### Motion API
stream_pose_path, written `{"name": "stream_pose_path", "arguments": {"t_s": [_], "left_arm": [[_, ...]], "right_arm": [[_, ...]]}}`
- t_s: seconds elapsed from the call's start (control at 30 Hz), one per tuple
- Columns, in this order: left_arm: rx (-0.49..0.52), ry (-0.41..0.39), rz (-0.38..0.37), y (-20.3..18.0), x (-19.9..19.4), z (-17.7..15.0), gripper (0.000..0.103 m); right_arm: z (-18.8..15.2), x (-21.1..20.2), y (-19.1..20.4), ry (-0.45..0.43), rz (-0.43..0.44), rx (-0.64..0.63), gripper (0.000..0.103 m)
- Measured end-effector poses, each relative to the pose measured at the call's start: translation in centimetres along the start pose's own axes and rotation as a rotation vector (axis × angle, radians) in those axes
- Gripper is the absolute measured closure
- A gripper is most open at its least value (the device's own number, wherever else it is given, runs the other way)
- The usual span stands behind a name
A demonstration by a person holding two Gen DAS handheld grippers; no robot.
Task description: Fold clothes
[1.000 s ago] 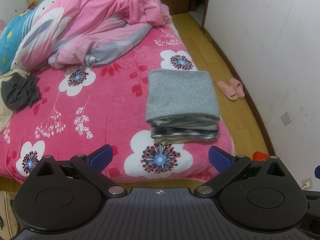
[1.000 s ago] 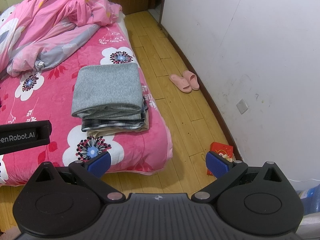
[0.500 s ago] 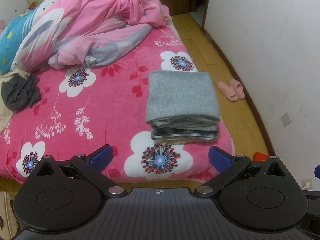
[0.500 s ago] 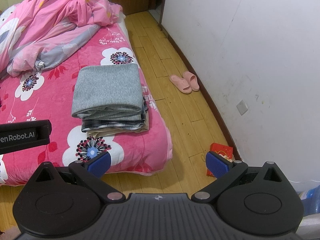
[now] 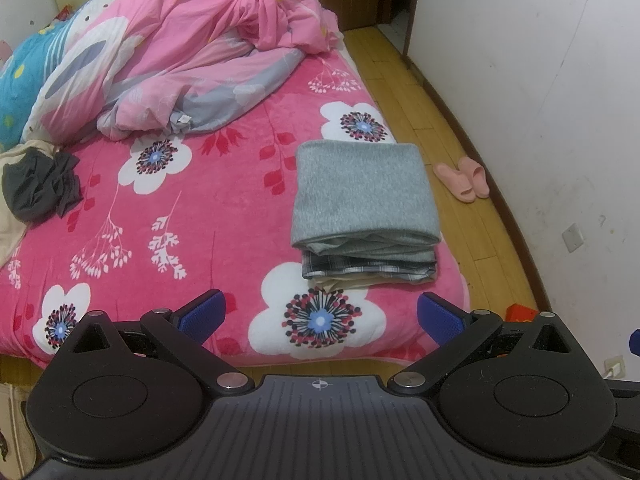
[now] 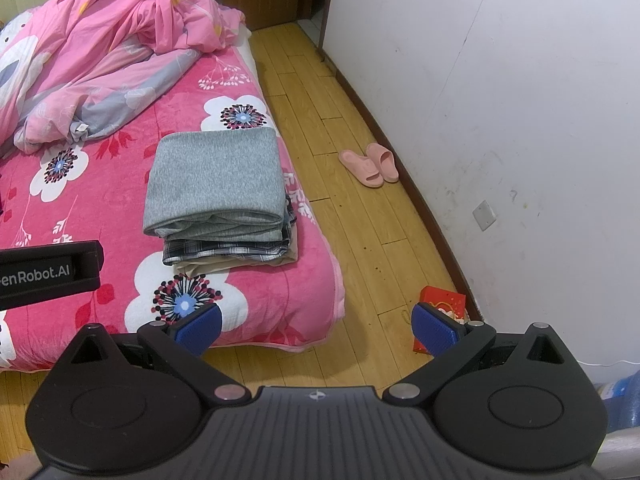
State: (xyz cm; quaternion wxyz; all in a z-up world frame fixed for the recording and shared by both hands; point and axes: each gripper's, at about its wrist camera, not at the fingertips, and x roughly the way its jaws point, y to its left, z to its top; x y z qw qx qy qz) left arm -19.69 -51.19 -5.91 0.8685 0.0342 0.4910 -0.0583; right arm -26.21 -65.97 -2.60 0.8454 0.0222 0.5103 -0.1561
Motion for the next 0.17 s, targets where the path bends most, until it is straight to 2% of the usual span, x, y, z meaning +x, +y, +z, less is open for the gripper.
{"name": "stream_pose_path", "arguments": {"t_s": [0.17], "left_arm": [[-0.001, 0.001, 0.001, 0.05, -0.01, 0.03, 0.000]], "right_arm": [[0.10, 0.06, -0.03, 0.002, 0.001, 0.001, 0.000]]}}
